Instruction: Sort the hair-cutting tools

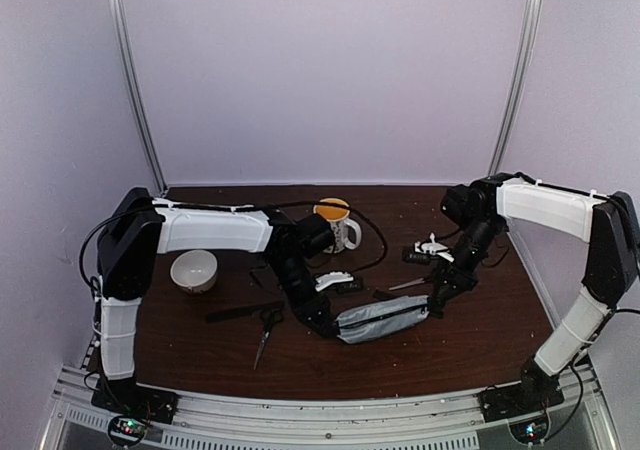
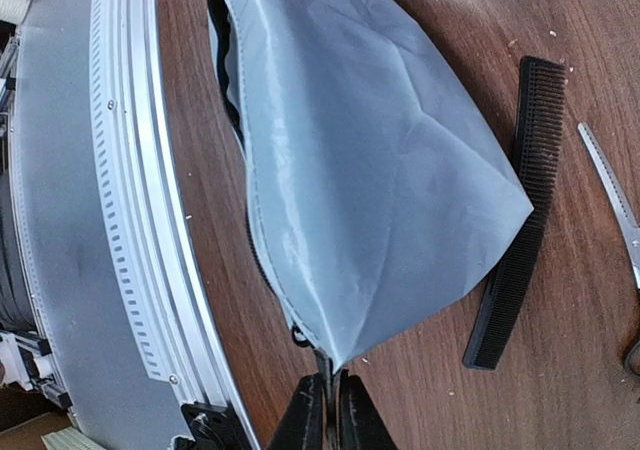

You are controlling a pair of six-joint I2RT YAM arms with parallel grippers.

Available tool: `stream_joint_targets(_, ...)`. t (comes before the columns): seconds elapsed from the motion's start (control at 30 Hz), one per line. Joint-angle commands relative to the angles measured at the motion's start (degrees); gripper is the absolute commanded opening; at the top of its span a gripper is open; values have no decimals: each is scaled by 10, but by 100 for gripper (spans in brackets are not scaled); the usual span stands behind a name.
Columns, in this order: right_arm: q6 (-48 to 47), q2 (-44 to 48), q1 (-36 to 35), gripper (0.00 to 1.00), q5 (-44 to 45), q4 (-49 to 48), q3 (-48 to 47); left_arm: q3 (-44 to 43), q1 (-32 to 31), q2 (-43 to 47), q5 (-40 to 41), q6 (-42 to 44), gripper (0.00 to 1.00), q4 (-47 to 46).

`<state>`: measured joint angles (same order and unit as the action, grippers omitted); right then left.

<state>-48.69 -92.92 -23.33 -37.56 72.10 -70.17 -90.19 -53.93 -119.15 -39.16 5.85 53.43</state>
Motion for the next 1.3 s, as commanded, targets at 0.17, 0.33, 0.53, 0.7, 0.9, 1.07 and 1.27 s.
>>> stream_joint_targets(0.17,89,14,19,18,15,-74,-11,-43,17,18,75,-13,9,-4)
stream_joint_targets(0.33,114,34,22,10,10,-112,-1,-46,17,43,68,-15,0,-25)
stream_joint_targets(0.53,133,32,22,0,-22,-97,-6,-43,18,53,-25,-30,0,-7)
stream_joint_targets(0.7,121,77,22,0,-32,-73,15,-4,17,97,-33,-45,0,1)
stream_joint_targets(0.9,103,70,17,0,-49,-42,34,-2,14,99,-57,-25,0,45)
stream_joint_targets(1.07,158,27,17,0,-18,-92,27,-14,19,58,-59,-17,0,50)
stream_joint_targets(1.27,201,-12,19,4,21,-112,-24,-54,37,27,-28,-7,3,63)
